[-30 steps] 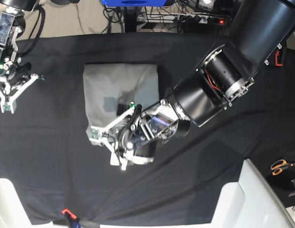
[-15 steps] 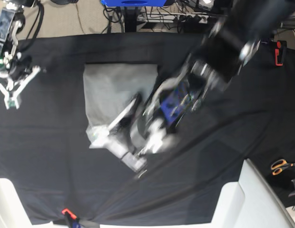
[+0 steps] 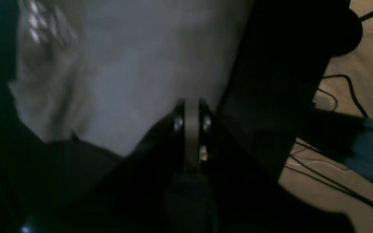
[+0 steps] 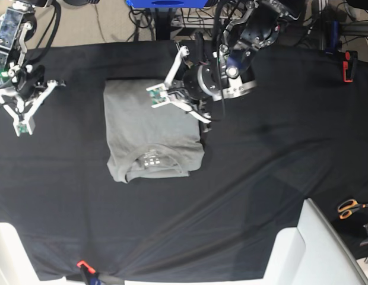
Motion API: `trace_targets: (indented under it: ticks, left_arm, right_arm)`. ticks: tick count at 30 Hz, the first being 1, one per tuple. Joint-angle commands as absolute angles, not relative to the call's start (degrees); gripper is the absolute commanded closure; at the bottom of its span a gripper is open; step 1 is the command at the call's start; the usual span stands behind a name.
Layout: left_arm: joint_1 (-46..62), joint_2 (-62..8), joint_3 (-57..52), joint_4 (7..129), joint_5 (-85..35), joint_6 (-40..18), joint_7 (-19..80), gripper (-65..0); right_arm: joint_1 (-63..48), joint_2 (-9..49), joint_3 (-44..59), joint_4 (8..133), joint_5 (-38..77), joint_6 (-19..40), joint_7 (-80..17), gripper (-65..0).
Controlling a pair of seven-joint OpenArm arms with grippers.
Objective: Fold the T-shirt properly
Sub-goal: 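Release the shirt and lift the left gripper away, then press and smooth the folded shirt's side with the left gripper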
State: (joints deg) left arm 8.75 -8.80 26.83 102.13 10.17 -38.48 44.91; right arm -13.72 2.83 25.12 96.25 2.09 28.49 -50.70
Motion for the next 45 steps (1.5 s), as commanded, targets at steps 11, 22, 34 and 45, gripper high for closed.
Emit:
trace_targets:
  ticks: [11, 22, 34, 45]
  left_arm:
    - [7.0, -8.9, 26.9, 102.2, 9.8, -33.5, 42.4, 0.0]
    - [7.1, -9.0, 24.9, 93.2, 9.9, -33.4, 42.7, 0.0]
    - [7.3, -9.4, 24.8, 96.7, 9.9, -33.4, 46.5, 0.0]
    - [2.0, -7.2, 25.2, 96.8, 9.9, -33.4, 51.1, 0.0]
  right_arm:
    - [-15.0, 3.5, 25.5, 97.3, 2.2, 28.6, -50.0, -0.2]
    - [-15.1, 3.6, 25.6, 97.3, 2.2, 28.7, -50.0, -0.2]
    - [-15.1, 3.6, 25.6, 97.4, 2.2, 28.7, -50.0, -0.2]
    - [-14.8, 3.5, 25.5, 97.4, 2.2, 28.7, -50.0, -0.2]
